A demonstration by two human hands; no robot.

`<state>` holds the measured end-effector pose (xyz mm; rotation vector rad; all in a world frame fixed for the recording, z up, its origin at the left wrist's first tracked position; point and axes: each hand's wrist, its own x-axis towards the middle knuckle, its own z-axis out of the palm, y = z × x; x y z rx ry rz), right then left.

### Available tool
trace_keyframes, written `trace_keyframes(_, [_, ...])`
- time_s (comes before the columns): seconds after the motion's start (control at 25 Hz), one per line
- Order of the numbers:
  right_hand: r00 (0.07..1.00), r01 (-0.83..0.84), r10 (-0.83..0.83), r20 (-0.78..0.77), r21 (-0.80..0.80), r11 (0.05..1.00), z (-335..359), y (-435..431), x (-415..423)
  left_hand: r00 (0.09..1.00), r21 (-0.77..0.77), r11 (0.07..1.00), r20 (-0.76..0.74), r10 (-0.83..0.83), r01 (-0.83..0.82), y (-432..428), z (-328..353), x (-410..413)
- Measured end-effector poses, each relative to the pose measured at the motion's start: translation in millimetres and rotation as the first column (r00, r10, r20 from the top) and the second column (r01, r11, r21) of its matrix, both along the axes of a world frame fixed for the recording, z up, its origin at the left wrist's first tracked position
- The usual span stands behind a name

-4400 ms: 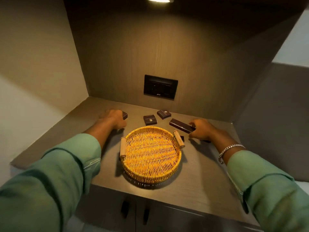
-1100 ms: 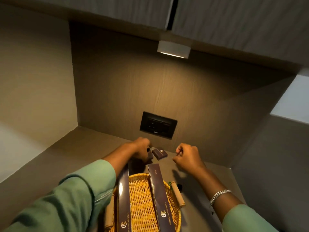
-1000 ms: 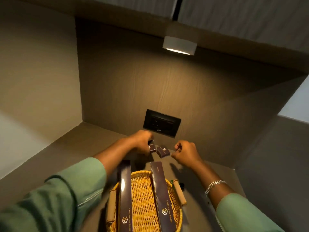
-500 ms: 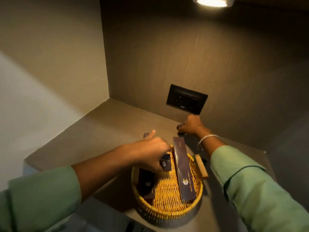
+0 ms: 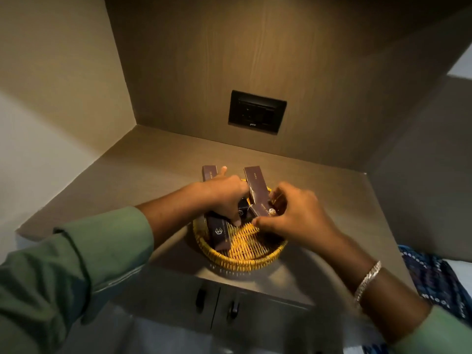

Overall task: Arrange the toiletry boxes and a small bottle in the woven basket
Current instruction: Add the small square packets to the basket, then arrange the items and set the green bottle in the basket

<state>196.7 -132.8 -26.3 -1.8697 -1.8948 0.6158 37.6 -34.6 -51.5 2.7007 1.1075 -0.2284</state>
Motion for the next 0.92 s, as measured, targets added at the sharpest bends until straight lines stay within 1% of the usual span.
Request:
trace_keyframes(0.08, [0.998, 0.013, -0.013, 0.059, 0.000, 1.000, -17.7, -21.7, -20.7, 0.999, 0.017, 1.000, -0.033, -0.005, 0.006, 1.0, 1.3, 2.2])
trace_keyframes(0.2, [0.982, 0.029, -0.047, 0.185, 0.096, 0.995, -41.5, -32.9, -42.1, 0.999, 0.011, 1.000, -0.052, 0.015, -0.015, 1.2, 3.9, 4.4])
trace_keyframes(0.28, [0.974, 0.030, -0.061, 0.220, 0.143, 0.989, -50.9, -32.4, -49.2, 0.999, 0.000, 1.000, -0.040, 0.028, -0.028, 1.6, 5.6, 4.0])
trace_keyframes(0.36, [0.963, 0.038, -0.075, 0.258, 0.144, 0.989, -56.9, -32.0, -53.8, 0.999, -0.004, 1.000, -0.029, 0.026, -0.027, 1.0, 6.5, 2.3])
trace_keyframes(0.48, [0.947, 0.032, -0.096, 0.308, 0.207, 0.978, -62.4, -35.0, -54.1, 0.999, -0.010, 1.000, -0.026, 0.028, -0.028, -1.8, 6.8, 1.1])
trace_keyframes(0.56, [0.942, 0.018, -0.091, 0.324, 0.221, 0.975, -62.6, -38.0, -52.5, 0.999, -0.009, 1.000, -0.026, 0.030, -0.030, -2.7, 6.6, 0.6])
trace_keyframes(0.68, [0.948, 0.007, -0.070, 0.310, 0.201, 0.980, -59.5, -42.3, -51.8, 0.999, -0.011, 0.999, -0.029, 0.029, -0.030, -4.8, 5.5, 1.1])
trace_keyframes(0.76, [0.968, 0.019, -0.071, 0.239, 0.214, 0.977, -51.9, -44.2, -48.7, 0.999, -0.028, 0.999, -0.020, 0.032, -0.033, -4.5, 4.7, 0.1])
trace_keyframes(0.84, [0.983, 0.061, -0.106, 0.148, 0.279, 0.958, -36.6, -39.6, -34.6, 0.999, -0.041, 0.998, -0.006, 0.045, -0.045, -4.6, 3.3, -2.0])
trace_keyframes(0.92, [0.980, 0.135, -0.182, 0.075, 0.416, 0.899, -20.5, -21.4, -6.4, 0.998, -0.028, 0.998, 0.008, 0.060, -0.060, -5.4, 2.8, -3.0])
